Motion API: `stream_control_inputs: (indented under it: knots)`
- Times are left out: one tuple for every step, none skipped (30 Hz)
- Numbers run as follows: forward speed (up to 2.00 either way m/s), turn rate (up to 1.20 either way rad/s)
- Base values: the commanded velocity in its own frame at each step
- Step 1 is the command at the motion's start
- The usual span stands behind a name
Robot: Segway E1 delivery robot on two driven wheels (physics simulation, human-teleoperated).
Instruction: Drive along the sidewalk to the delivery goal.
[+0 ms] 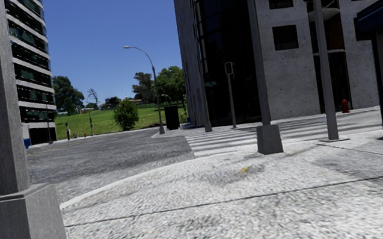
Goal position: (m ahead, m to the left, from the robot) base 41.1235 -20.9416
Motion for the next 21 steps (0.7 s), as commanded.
stream_control_inputs:
  knots:
    - [2.00, -0.15]
    - [2.00, -0.15]
    - [2.00, -0.15]
    - [2.00, -0.15]
    - [2.00, -0.15]
    - [2.00, -0.15]
    - [2.00, -0.15]
    - [2.00, -0.15]
    - [2.00, -0.15]
    - [2.00, -0.20]
    - [2.00, -0.22]
    - [2.00, -0.22]
    - [2.00, -0.22]
    - [2.00, -0.22]
    - [2.00, -0.22]
    - [2.00, -0.21]
    - [2.00, -0.09]
    - [2.00, -0.01]
    - [2.00, 0.00]
    - [2.00, 0.00]
    - [2.00, 0.00]
